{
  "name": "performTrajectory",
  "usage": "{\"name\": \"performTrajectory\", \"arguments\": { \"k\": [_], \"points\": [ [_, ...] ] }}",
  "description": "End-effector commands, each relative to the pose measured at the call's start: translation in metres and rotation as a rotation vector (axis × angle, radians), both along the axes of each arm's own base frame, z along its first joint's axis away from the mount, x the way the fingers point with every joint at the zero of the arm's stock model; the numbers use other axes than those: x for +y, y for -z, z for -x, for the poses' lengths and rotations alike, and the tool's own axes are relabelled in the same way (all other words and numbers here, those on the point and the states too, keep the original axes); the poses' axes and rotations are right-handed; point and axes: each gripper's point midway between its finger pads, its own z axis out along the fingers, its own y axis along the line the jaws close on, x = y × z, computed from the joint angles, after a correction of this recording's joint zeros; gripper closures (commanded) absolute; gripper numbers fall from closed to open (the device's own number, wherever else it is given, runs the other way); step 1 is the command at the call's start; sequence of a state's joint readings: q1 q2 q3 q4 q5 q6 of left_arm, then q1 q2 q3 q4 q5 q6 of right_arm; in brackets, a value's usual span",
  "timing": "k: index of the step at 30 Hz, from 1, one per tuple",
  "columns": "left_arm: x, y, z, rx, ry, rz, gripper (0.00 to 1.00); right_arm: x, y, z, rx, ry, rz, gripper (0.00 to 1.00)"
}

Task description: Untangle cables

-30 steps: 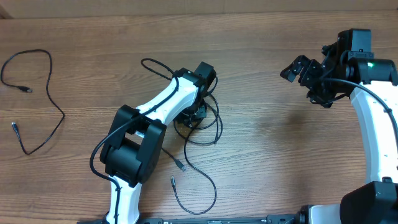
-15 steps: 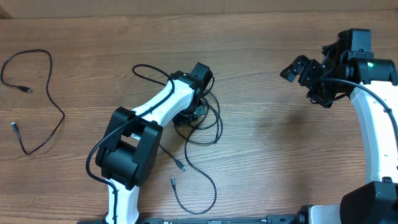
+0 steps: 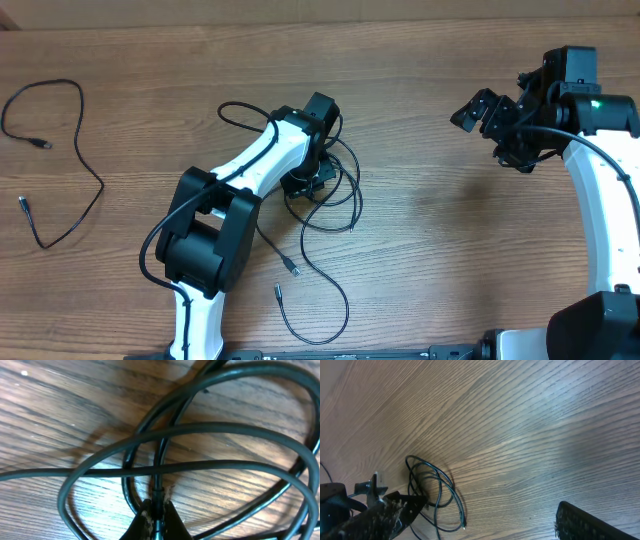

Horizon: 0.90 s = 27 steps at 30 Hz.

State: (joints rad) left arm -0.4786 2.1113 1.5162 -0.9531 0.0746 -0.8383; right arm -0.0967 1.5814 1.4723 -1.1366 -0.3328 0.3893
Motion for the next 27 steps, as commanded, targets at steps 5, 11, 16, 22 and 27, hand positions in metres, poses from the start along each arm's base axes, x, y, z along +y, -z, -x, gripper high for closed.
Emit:
{"name": "performTrajectory", "arguments": {
  "k": [5,11,16,22,27],
  "points": [
    [-0.042,-0.044,0.0,0.039,0.357,0.366,0.96,-0.001,-0.001,-0.001,-0.006,0.004,0.007,0.0],
    [-0.058,-0.1,0.005,0.015,0.567,0.594,0.96,-0.001,-0.001,-0.001,-0.006,0.003,0.006,0.0],
    [-0.055,-0.126,0.009,0.04,0.559,0.649,0.96,-0.001,-0.001,-0.001,-0.007,0.004,0.007,0.0],
    [-0.048,-0.154,0.017,0.107,0.466,0.807,0.96,-0.001,-0.001,-0.001,-0.007,0.004,0.007,0.0],
    [-0.031,-0.17,0.02,0.181,0.337,0.898,0.96,-0.001,-0.001,-0.001,-0.006,0.004,0.007,0.0]
  ]
}}
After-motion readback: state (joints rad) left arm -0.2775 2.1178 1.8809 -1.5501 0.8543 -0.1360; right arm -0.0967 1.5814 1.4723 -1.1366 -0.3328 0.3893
